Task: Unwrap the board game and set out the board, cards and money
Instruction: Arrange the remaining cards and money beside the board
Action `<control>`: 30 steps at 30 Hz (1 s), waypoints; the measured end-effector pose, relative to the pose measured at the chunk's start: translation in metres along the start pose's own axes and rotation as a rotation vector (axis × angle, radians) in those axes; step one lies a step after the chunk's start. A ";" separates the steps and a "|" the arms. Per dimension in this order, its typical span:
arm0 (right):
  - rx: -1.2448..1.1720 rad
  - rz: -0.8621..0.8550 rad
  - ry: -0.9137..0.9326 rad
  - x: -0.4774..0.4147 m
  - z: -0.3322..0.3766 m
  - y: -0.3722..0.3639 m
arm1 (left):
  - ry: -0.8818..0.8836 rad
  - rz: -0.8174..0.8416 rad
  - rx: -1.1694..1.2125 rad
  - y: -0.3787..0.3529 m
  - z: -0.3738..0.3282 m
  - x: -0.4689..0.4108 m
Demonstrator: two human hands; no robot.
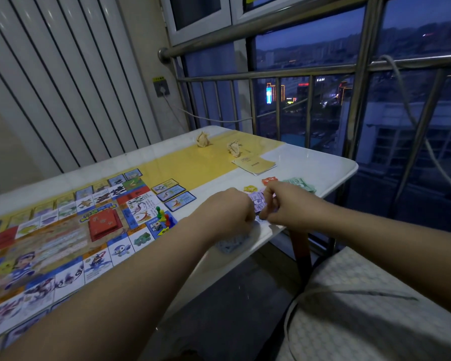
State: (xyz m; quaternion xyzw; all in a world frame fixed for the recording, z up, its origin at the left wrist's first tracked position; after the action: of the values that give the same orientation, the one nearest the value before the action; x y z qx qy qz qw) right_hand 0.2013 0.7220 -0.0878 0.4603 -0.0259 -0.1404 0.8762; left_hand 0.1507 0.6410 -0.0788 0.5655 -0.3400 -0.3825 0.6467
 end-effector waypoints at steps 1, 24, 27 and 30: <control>-0.055 0.033 -0.053 -0.002 -0.002 0.000 | -0.008 0.001 0.049 0.000 0.004 0.001; -0.256 0.254 -0.254 -0.007 0.026 -0.009 | 0.049 0.215 0.197 -0.010 0.040 0.034; -0.223 0.258 -0.254 -0.010 0.025 -0.013 | 0.046 0.207 0.182 -0.011 0.037 0.034; -0.272 0.261 -0.278 -0.014 0.025 -0.018 | 0.047 0.192 0.210 -0.012 0.039 0.035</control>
State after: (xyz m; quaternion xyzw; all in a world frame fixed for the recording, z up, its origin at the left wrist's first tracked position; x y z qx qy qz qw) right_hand 0.1795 0.6965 -0.0867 0.3070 -0.1867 -0.0902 0.9289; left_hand 0.1326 0.5909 -0.0851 0.6039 -0.4155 -0.2677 0.6254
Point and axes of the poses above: each hand's wrist, its own x-axis away from the middle knuckle, its own y-axis out of the back of the hand, z = x × y, the point moved 7 cm from there along -x, towards the middle knuckle, and after that the axes turned 5 degrees about y, right-handed, at the moved point
